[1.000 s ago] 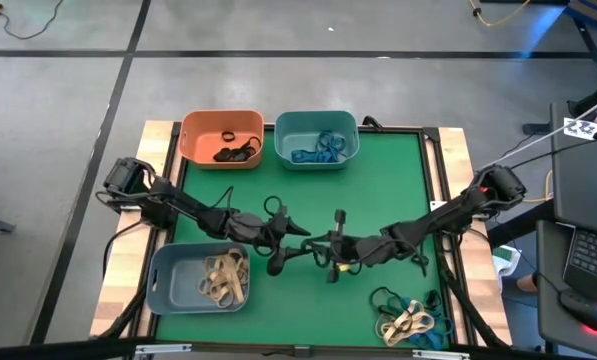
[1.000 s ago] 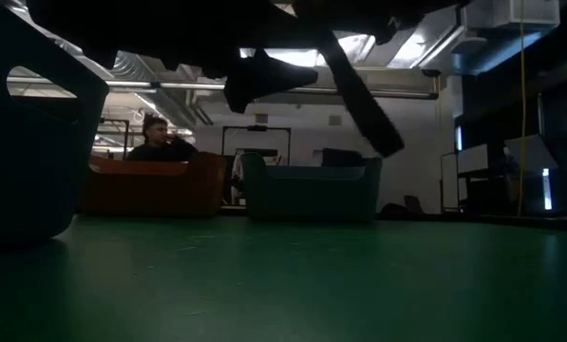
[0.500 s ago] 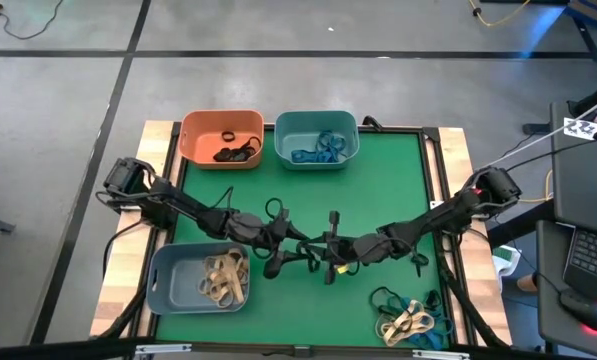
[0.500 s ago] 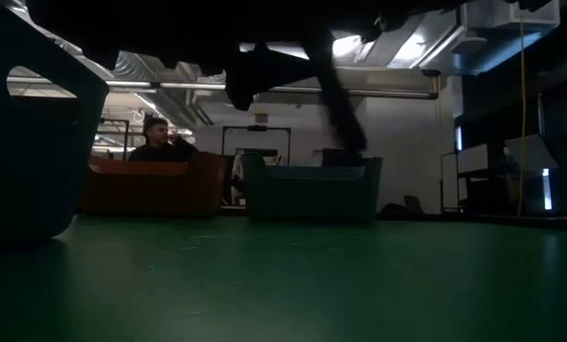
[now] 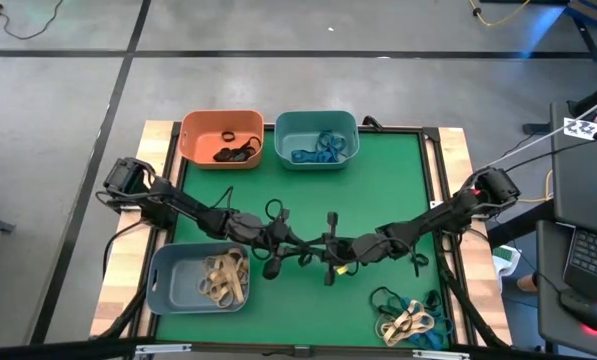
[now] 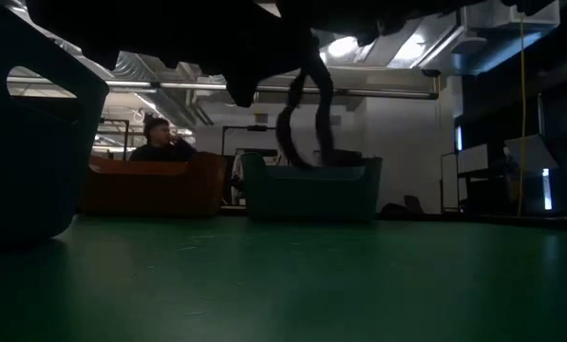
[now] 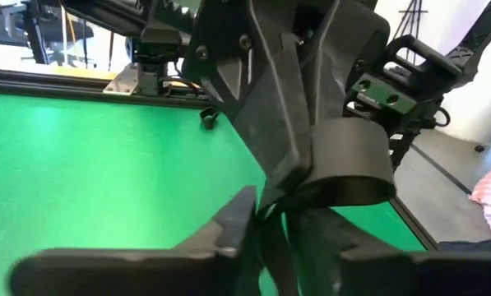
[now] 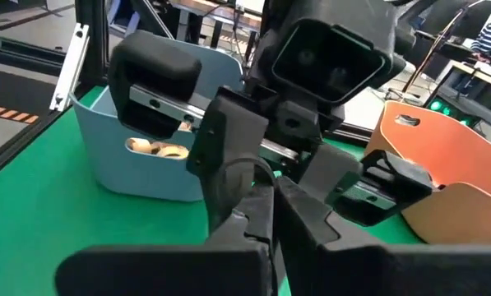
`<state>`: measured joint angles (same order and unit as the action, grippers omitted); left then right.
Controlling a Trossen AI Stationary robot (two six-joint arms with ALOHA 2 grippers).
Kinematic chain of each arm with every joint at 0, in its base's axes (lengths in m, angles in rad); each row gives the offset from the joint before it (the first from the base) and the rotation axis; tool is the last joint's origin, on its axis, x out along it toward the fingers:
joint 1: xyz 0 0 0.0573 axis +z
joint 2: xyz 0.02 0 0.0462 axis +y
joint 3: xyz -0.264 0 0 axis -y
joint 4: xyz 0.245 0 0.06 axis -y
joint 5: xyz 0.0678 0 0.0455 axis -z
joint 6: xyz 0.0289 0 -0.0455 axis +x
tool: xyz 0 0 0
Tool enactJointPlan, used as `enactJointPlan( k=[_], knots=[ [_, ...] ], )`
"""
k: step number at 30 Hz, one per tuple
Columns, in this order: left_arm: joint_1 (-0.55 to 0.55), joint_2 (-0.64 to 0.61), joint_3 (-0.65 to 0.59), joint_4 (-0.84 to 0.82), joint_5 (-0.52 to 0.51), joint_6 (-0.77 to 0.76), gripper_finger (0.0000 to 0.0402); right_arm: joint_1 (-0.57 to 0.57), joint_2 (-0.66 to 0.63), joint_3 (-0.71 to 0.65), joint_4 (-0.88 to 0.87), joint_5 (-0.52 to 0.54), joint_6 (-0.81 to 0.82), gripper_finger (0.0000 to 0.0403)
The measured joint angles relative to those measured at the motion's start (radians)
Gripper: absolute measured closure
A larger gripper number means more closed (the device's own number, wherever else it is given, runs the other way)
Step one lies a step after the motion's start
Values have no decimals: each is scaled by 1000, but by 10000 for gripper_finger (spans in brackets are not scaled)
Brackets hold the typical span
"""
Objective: Sort rubber bands into baskets
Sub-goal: Put the black rubber band into the orange bin
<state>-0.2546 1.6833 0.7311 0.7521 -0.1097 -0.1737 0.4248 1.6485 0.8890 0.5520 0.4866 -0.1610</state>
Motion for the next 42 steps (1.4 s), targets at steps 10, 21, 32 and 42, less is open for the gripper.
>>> enactJointPlan(
  k=[10,21,32,42],
  knots=[
    [1,0,0,-2,0,19,385,-28,0,0,-21,-63,129,369],
    [6,0,-1,-12,-4,18,389,-26,-54,0,-151,-88,150,195],
    [42,-4,-1,-183,-39,8,391,-25,-136,0,-357,-89,213,165],
    [89,-172,23,-475,-114,18,392,-26,-137,0,-410,-87,235,166]
  ],
)
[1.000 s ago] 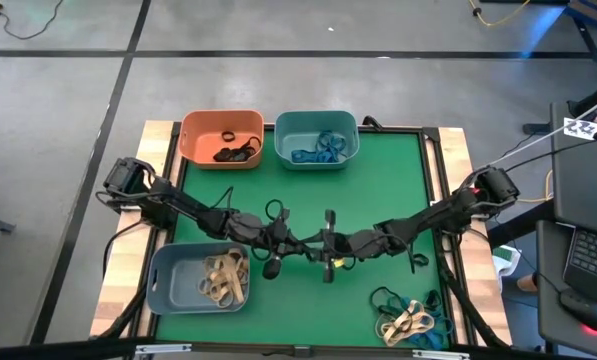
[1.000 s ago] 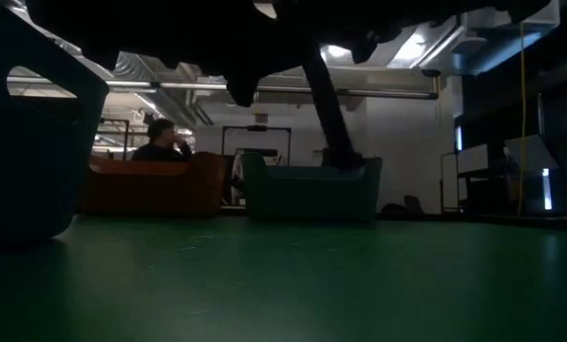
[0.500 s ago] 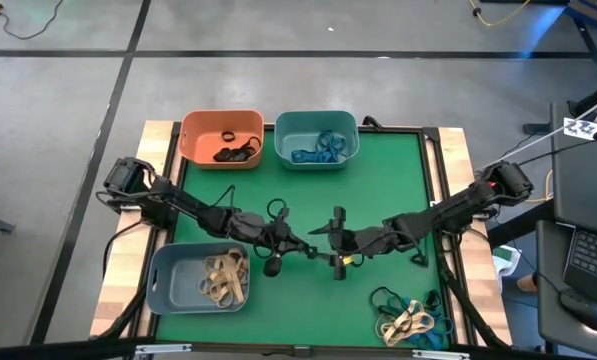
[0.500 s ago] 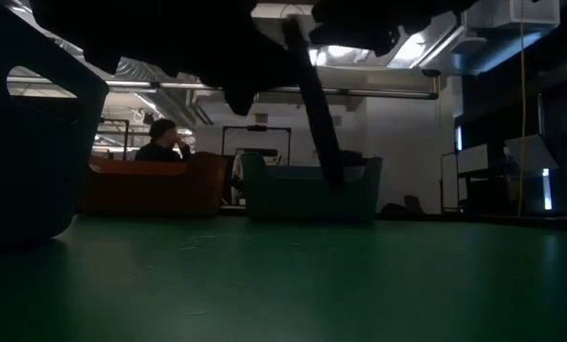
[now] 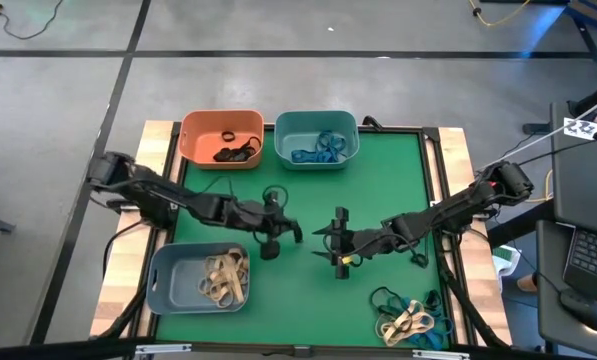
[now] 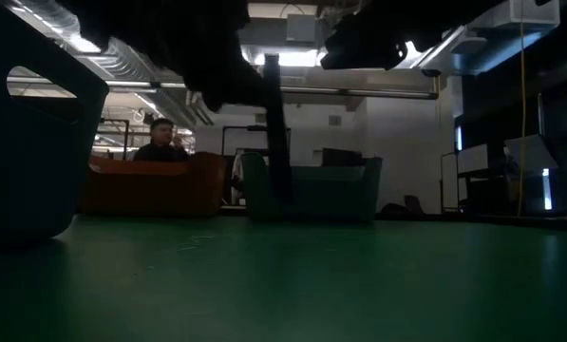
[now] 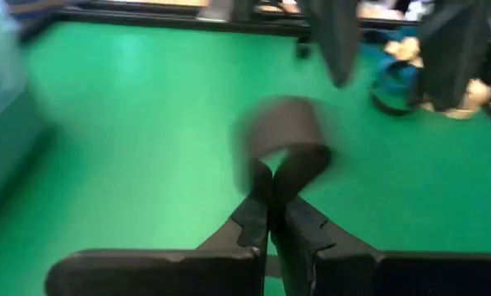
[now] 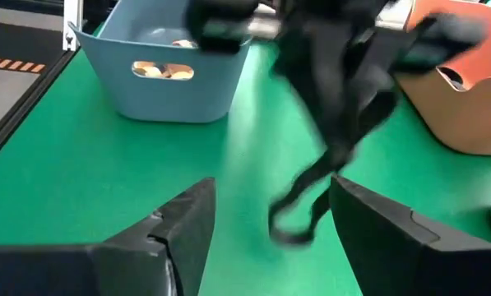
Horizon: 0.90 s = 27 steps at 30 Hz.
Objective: Sort rubber bands into baskets
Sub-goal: Put the black rubber band into the orange bin
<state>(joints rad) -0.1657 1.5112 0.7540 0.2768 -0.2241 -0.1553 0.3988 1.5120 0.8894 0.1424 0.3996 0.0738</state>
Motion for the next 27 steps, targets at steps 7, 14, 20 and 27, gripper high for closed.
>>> enactJointPlan(
  k=[7,14,20,27],
  knots=[
    [43,-216,20,-246,-184,65,394,0,0,0,-16,1,1,166],
    [110,-438,21,-424,-432,128,387,0,0,0,-19,0,3,166],
    [213,-560,21,-537,-607,183,390,0,0,0,-19,0,5,166],
    [388,-582,21,-644,-626,177,381,0,0,0,-21,0,8,166]
  ],
)
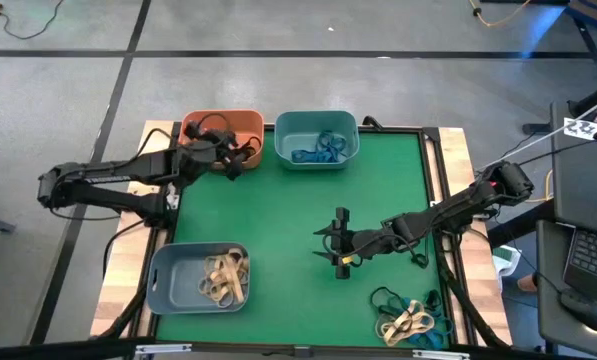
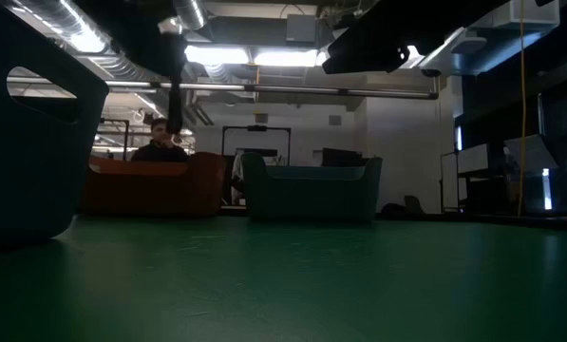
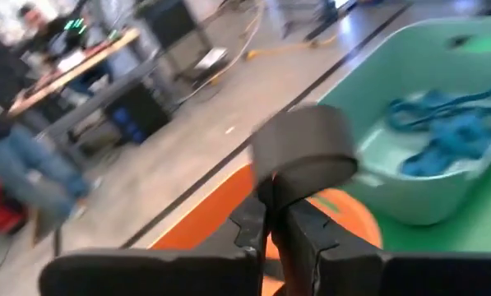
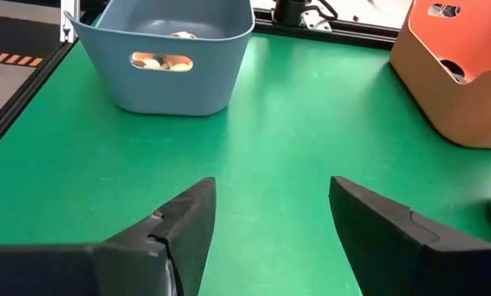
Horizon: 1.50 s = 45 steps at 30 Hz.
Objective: Sort rubber bands into baskets
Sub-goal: Put the black rubber band into the orange bin
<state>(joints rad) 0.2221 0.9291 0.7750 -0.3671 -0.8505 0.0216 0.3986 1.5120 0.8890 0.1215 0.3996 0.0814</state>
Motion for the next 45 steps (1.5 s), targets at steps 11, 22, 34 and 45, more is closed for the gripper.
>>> enactJointPlan(
  k=[11,22,34,45],
  knots=[
    [167,39,0,-133,38,-145,358,0,0,0,0,0,0,166],
    [214,42,0,-248,164,-235,301,0,0,0,-5,-8,21,166],
    [225,42,0,-484,293,-406,257,0,0,0,-5,-8,25,166],
    [224,42,104,-651,563,-415,260,0,0,0,-4,-8,27,166]
  ],
)
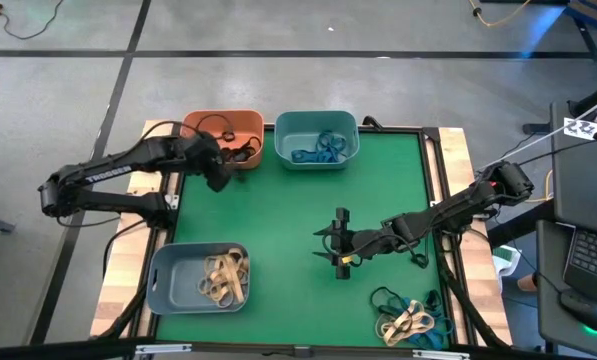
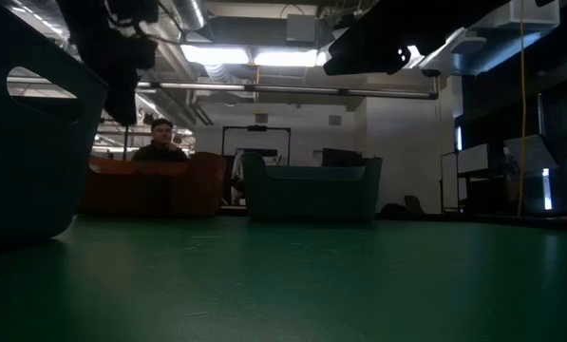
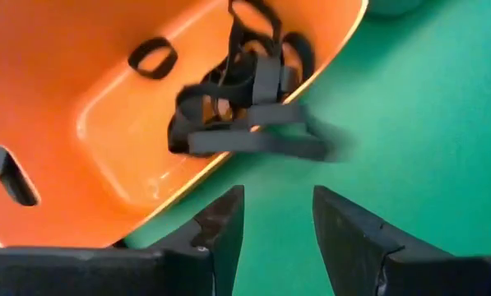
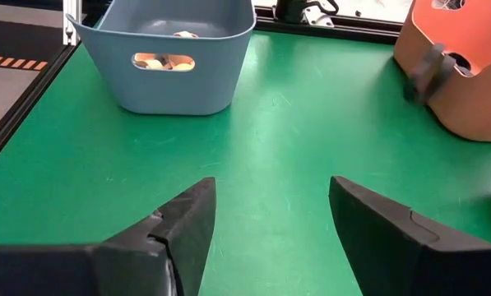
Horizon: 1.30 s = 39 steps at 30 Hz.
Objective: Sort rubber bands into baskets
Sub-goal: Put the black rubber band into the orange bin
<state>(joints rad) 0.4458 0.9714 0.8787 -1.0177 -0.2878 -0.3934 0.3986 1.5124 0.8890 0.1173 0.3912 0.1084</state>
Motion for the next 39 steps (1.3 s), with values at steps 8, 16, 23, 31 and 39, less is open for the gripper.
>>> enactJointPlan(
  k=[8,16,23,31,39],
  knots=[
    [-108,-17,23,168,2,23,260,0,1,0,-18,0,0,166],
    [-300,-3,-90,361,53,-58,260,1,-12,1,-330,-155,199,166],
    [-420,3,-166,485,42,-116,261,1,-75,1,-825,-323,528,166],
    [-481,19,-236,652,42,-130,261,117,-79,0,-1178,-452,822,166],
    [-494,59,-238,670,16,-128,261,264,-73,0,-1207,-455,967,166]
  ],
)
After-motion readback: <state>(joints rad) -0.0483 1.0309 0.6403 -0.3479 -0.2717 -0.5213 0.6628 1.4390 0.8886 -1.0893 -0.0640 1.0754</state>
